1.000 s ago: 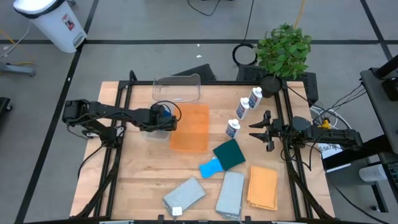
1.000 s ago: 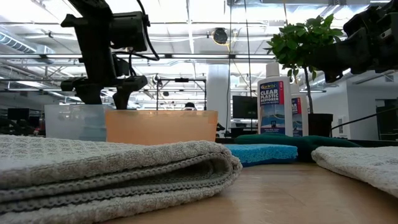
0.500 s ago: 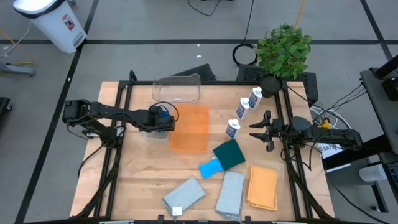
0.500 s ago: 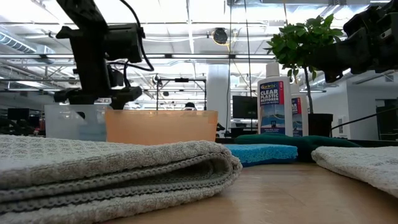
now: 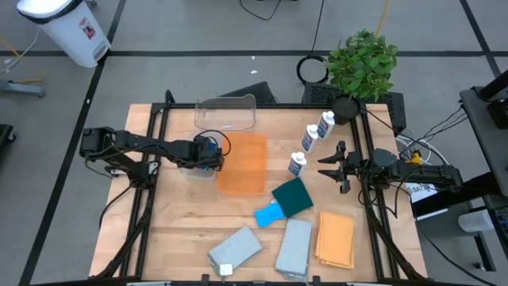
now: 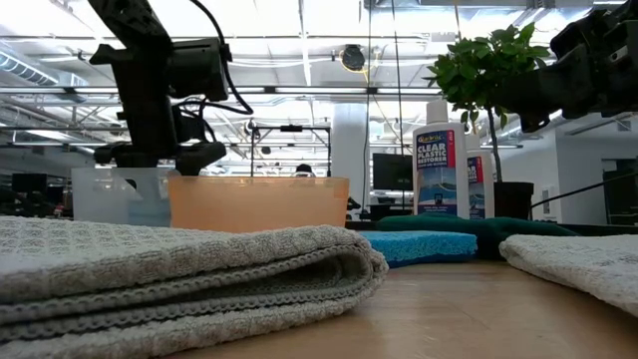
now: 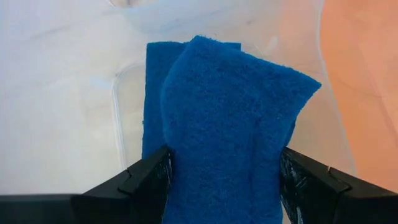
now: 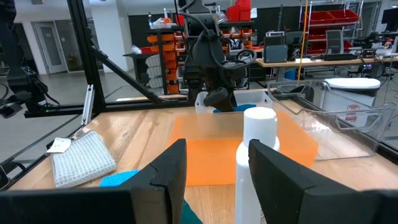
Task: Pick & Place Kitchen Items
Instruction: Put the sponge into the white bin
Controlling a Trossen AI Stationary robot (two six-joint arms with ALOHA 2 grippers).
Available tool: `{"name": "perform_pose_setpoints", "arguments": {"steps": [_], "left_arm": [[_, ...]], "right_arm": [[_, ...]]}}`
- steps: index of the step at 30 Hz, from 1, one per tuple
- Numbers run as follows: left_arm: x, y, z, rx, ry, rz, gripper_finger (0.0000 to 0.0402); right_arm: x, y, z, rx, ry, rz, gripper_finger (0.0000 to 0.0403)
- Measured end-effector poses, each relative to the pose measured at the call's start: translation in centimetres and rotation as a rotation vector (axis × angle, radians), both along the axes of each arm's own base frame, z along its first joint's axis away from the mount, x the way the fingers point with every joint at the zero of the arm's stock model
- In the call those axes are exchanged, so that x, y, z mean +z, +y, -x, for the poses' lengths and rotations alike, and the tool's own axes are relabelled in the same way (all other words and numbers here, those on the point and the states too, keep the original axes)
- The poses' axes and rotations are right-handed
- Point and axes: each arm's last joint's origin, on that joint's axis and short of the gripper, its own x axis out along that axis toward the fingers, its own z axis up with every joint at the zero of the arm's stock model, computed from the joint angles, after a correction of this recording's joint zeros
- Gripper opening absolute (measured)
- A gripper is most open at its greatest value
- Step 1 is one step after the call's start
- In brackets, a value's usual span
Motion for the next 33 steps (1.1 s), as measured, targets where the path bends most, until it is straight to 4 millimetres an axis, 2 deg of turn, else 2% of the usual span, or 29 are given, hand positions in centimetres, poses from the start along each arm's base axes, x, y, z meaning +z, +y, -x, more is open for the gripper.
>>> {"name": "perform_pose_setpoints", "arguments": {"steps": [8, 18, 21, 28, 33], "left_arm": [[0.02, 0.01, -0.14, -0.068, 0.015, -0.008, 0.0257], [0.07, 0.07, -0.33, -0.008, -0.032, -0.018, 0.0261], [0.06, 0.08, -0.29, 0.015, -0.038, -0.018, 0.0279], [0.08, 0.12, -0.33, 0.005, -0.034, -0.034, 0.0350], [0.06, 0.07, -0.37, -0.004, -0.038, -0.015, 0.0379]], "right_arm": [[-0.01, 0.00, 0.00, 0.000, 0.001, 0.000, 0.0146], [0.00, 0.00, 0.00, 0.000, 0.000, 0.000, 0.0146], [0.00, 0.00, 0.00, 0.000, 0.000, 0.000, 0.0146], [0.00, 0.00, 0.00, 0.000, 0.000, 0.000, 0.0146], [-0.01, 0.00, 0.00, 0.000, 0.000, 0.000, 0.0146]]}}
